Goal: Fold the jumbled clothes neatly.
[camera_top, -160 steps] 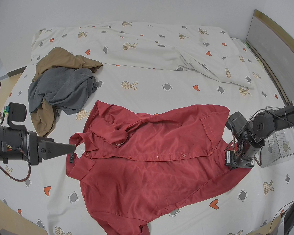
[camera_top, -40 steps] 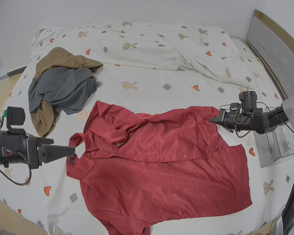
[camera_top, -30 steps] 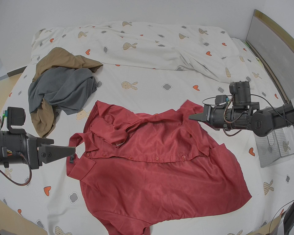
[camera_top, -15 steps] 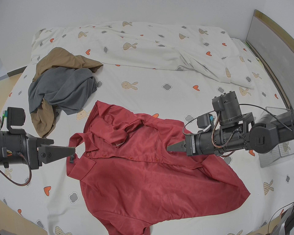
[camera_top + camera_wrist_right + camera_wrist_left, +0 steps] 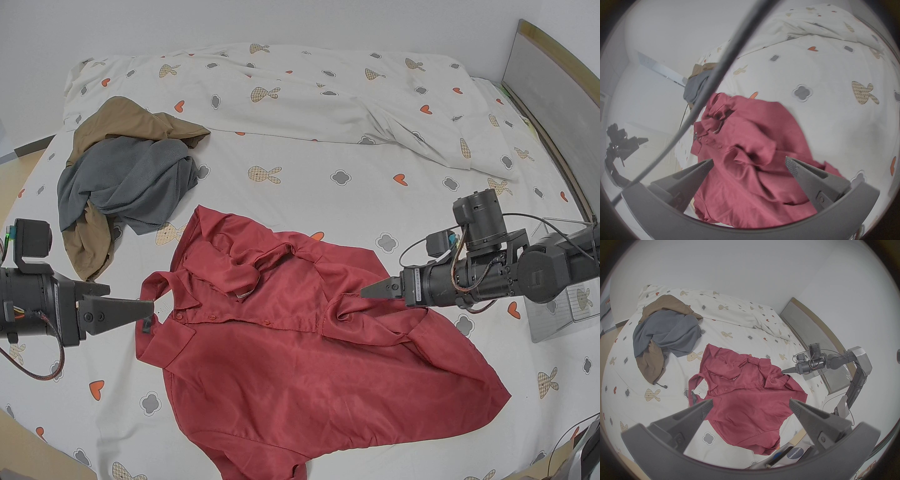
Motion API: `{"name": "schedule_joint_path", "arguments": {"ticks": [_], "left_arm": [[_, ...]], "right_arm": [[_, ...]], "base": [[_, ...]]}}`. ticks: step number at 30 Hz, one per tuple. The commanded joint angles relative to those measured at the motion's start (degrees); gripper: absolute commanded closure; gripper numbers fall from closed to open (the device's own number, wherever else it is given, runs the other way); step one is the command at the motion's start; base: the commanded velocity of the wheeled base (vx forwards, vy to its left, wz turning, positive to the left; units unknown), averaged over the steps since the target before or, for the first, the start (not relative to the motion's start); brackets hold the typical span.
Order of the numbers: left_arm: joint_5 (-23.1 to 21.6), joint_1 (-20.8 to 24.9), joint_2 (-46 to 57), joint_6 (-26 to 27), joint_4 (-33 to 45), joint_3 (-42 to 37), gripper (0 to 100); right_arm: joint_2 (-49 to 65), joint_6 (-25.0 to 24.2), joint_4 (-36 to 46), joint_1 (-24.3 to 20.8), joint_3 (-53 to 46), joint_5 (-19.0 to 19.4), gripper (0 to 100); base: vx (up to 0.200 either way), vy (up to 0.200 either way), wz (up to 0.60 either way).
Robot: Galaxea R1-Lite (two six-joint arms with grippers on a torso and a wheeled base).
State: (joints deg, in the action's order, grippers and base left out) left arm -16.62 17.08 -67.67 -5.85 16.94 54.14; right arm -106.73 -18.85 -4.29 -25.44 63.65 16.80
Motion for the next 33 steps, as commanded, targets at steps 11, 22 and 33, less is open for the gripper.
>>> {"name": "schedule_joint_path", "arguments": {"ticks": [11,22,33], "left_arm": [[0.0,0.1,-0.1,0.1,0.0,-0.4,0],[0.0,0.1,-0.2,0.1,-2.5,-1.6,0],[0.0,0.1,-0.2,0.1,-2.5,-1.6,0]], "right_arm": [[-2.4,3.2,-1.4,10.1,-1.0,11.7,0],[-4.8,3.6,-8.2,5.8,1.7,12.4,0],[-4.6,1.8,-4.8,1.0,1.0,12.1,0]], "base": [[0.000,0.000,0.00],[0.000,0.000,0.00],[0.000,0.000,0.00]]}}
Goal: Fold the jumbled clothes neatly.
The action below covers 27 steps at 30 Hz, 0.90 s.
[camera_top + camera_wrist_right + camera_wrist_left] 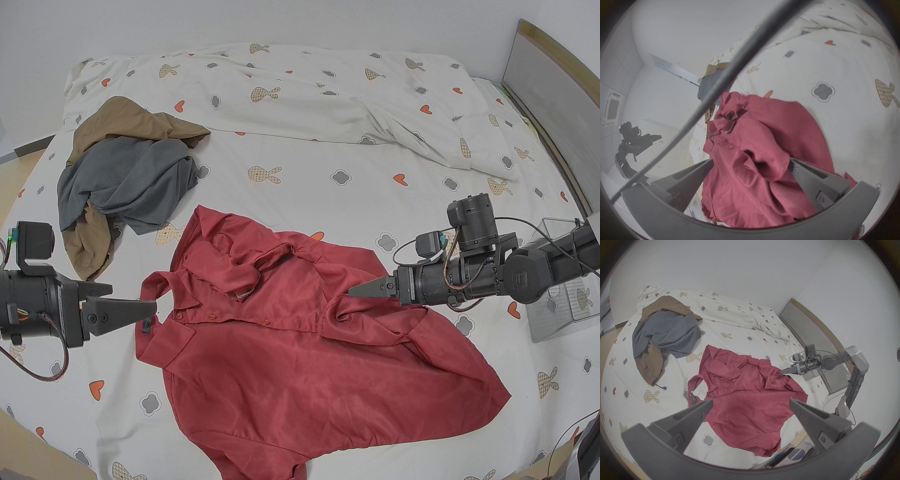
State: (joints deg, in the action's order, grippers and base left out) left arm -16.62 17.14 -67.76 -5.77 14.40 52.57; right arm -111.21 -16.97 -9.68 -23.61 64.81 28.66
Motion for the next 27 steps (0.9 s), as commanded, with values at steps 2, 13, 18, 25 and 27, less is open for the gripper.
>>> {"name": "schedule_joint_path", "arguments": {"ticks": [2,13,18,25,27], "left_arm": [[0.0,0.0,-0.1,0.0,0.0,0.0,0],[0.0,0.0,-0.2,0.0,0.0,0.0,0],[0.0,0.0,-0.2,0.0,0.0,0.0,0],[0.0,0.1,-0.2,0.0,0.0,0.0,0],[0.0,0.1,-0.2,0.0,0.0,0.0,0]], "right_arm": [[-0.1,-0.2,1.0,-0.8,0.1,0.4,0],[-0.1,-9.0,0.9,-0.9,4.7,0.8,0],[0.3,-10.2,1.2,-0.9,5.1,4.0,0],[-0.2,-18.6,0.6,-1.0,7.5,5.6,0],[-1.3,-19.2,0.5,-1.1,7.9,5.5,0]], "base": [[0.000,0.000,0.00],[0.000,0.000,0.00],[0.000,0.000,0.00],[0.000,0.000,0.00],[0.000,0.000,0.00]]}}
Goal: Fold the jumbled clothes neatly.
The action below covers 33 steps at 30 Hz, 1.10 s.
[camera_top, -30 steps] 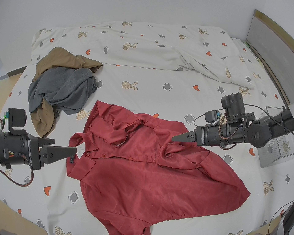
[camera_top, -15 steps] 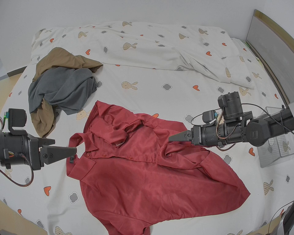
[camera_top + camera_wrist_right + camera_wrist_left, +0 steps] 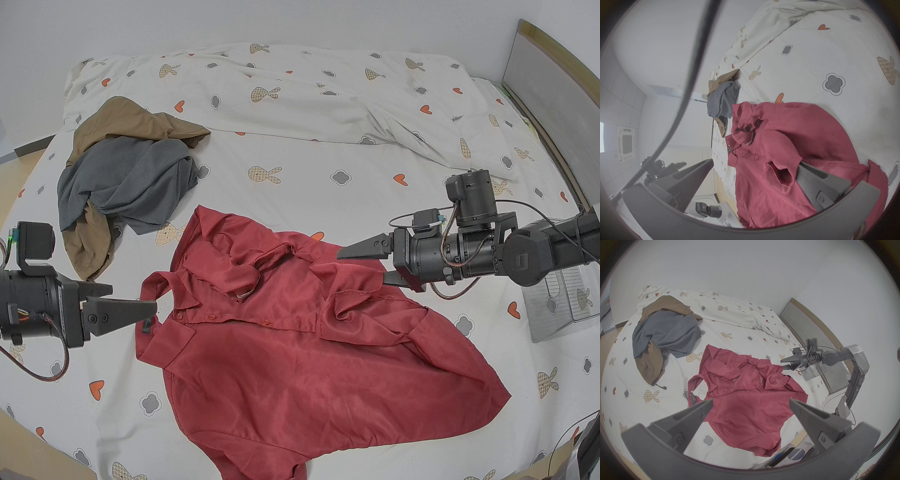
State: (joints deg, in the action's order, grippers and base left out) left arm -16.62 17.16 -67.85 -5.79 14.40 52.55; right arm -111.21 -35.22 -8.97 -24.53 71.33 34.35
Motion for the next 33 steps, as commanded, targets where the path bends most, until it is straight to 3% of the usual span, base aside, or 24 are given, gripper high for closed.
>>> {"name": "schedule_joint_path", "arguments": {"ticks": [1,9,10,19,33], "left_arm": [[0.0,0.1,-0.1,0.0,0.0,0.0,0],[0.0,0.1,0.0,0.0,0.0,-0.1,0],[0.0,0.1,0.0,0.0,0.0,-0.1,0],[0.0,0.1,0.0,0.0,0.0,-0.1,0],[0.0,0.2,0.2,0.0,0.0,-0.1,0]], "right_arm": [[-1.9,-1.1,-0.2,-0.3,1.6,-0.2,0],[-5.2,-1.3,-0.3,-1.9,2.4,-2.0,0],[-5.5,-1.3,-0.3,-2.0,2.6,-2.4,100],[-3.8,-1.3,-0.2,-0.3,2.9,-3.1,100],[10.2,-1.2,0.3,15.5,5.3,-3.2,100]], "base": [[0.000,0.000,0.00],[0.000,0.000,0.00],[0.000,0.000,0.00],[0.000,0.000,0.00],[0.000,0.000,0.00]]}}
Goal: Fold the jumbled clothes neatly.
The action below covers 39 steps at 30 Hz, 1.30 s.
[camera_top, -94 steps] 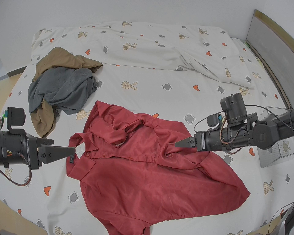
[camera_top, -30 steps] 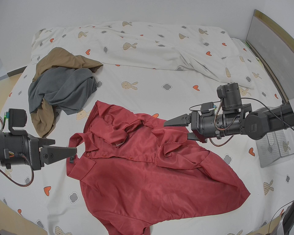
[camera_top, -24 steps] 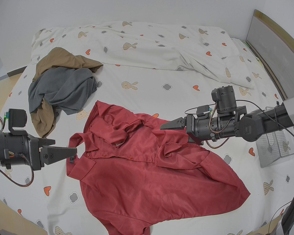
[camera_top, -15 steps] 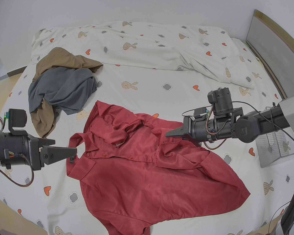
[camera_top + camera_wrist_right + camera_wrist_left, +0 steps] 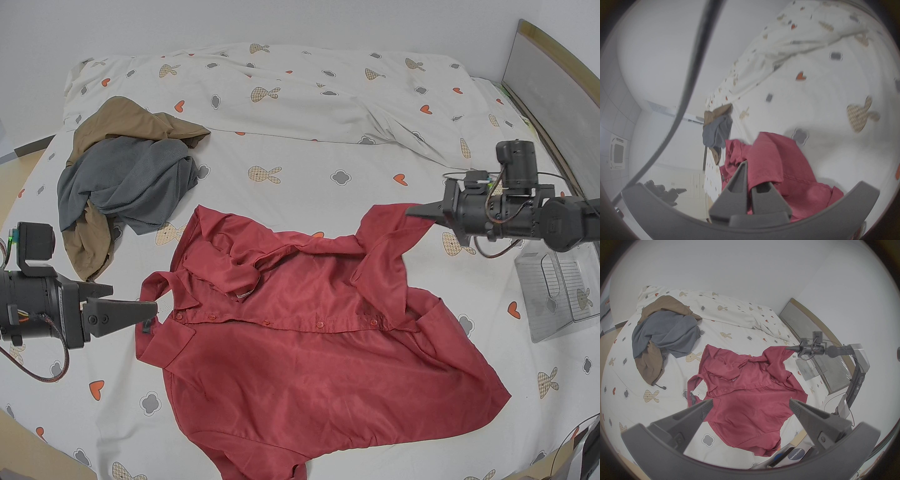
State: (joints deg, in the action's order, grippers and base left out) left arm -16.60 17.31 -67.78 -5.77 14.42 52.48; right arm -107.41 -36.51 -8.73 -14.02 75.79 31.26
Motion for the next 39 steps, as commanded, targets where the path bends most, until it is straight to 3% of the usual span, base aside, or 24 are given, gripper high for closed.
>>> {"name": "schedule_joint_path", "arguments": {"ticks": [1,13,24,25,30,35,39], "left_arm": [[0.0,0.0,0.1,0.0,0.0,0.0,0],[0.0,0.1,-0.1,0.0,0.0,-0.2,0],[0.0,0.1,-0.2,0.0,0.0,-0.4,0],[0.0,0.1,-0.2,0.0,0.0,-0.4,0],[0.0,0.2,-0.3,0.0,0.0,-0.4,0],[0.0,0.2,-0.3,0.0,0.0,-0.6,0],[0.0,0.3,-0.3,0.0,0.0,-0.6,0]], "right_arm": [[7.0,0.1,0.1,5.7,0.9,-0.1,100],[9.5,2.2,0.3,11.4,0.1,-0.1,100],[-0.2,3.2,-0.2,14.7,3.3,-0.1,100],[-0.9,3.2,-0.2,14.7,3.8,-0.1,0],[-3.2,3.0,-0.3,14.2,5.9,-0.1,0],[-3.1,4.0,-0.5,13.7,1.6,0.1,0],[-3.3,9.4,-0.5,15.3,-1.9,0.1,0]], "base": [[0.000,0.000,0.00],[0.000,0.000,0.00],[0.000,0.000,0.00],[0.000,0.000,0.00],[0.000,0.000,0.00],[0.000,0.000,0.00],[0.000,0.000,0.00]]}}
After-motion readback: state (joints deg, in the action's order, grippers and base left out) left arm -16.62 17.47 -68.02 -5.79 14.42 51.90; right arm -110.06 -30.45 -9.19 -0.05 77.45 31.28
